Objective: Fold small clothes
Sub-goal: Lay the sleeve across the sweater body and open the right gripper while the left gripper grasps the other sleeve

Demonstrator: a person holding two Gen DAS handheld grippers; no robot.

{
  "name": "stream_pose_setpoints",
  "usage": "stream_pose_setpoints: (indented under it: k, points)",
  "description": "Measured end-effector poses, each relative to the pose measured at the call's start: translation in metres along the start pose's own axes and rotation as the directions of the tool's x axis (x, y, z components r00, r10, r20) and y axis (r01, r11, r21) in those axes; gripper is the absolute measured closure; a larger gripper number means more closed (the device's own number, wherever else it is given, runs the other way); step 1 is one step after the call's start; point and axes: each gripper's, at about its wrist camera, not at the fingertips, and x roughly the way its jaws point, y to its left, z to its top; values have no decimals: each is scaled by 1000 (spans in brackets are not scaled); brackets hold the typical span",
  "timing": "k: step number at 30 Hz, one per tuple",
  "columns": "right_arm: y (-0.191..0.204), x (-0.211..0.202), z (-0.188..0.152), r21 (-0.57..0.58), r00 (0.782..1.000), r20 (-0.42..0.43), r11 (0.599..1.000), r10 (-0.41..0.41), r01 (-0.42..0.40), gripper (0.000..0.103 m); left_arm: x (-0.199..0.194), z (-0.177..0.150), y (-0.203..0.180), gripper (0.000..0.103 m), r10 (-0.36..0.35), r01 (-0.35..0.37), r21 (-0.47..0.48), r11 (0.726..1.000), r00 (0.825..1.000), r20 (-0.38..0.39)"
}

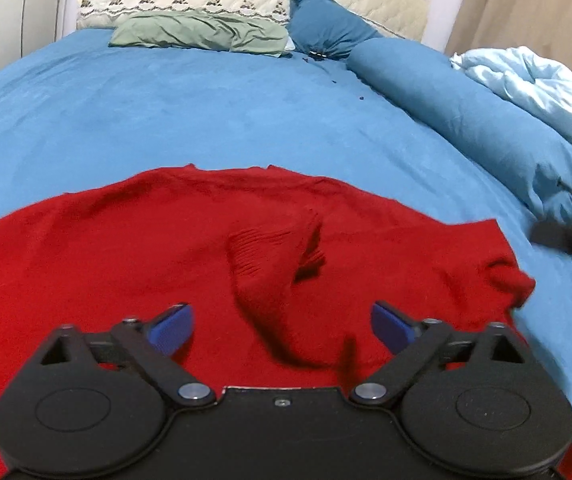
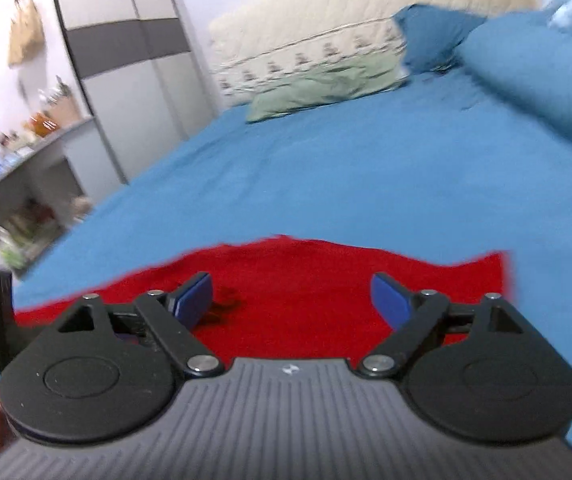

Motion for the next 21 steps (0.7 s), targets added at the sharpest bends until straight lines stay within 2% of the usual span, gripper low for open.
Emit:
stream_pose_setpoints:
  k: [3, 4, 5, 7, 9, 11, 12, 15, 16, 17, 21]
  points:
    - [-16, -27, -26, -44, 995, -42, 995, -89, 87, 1, 19, 5, -3, 39, 39, -39, -28, 999, 999, 2]
    - [-22, -32, -34, -56, 992, -54, 992, -117, 114, 1, 25, 7, -3, 53, 54, -54, -38, 998, 999, 1]
    - [-29, -35, -43, -62, 987, -71, 988, -143, 138, 1, 28, 8, -3, 73, 65, -65, -46, 997, 998, -2]
    - [-37, -33, -60, -61, 977, -113, 983, -182, 176, 1, 33, 13, -2, 98, 74, -75, -65, 995, 997, -17]
    - [-48, -35, -75, -52, 968, -138, 977, -210, 205, 1, 25, 19, -2, 98, 74, -73, -82, 994, 997, 13]
    - [-51, -32, -80, -53, 964, -144, 974, -225, 220, 1, -2, 27, 0, 98, 95, -86, -83, 993, 989, 116]
    - [-49, -28, -76, -60, 961, -144, 972, -234, 228, 1, -13, 31, 3, 98, 114, -101, -86, 991, 981, 158]
    - [-41, -18, -77, -95, 954, -143, 963, -263, 251, 1, -54, 34, 28, 98, 211, -176, -147, 973, 938, 274]
    - [-36, -15, -77, -108, 953, -141, 961, -267, 254, 1, -63, 31, 41, 98, 240, -197, -170, 965, 928, 285]
    - [-35, -14, -80, -116, 953, -142, 961, -268, 253, 1, -64, 28, 51, 98, 247, -206, -173, 963, 930, 272]
    - [-21, 5, -83, -169, 939, -144, 943, -313, 288, 2, -51, 7, 80, 97, 253, -216, -196, 956, 950, 185]
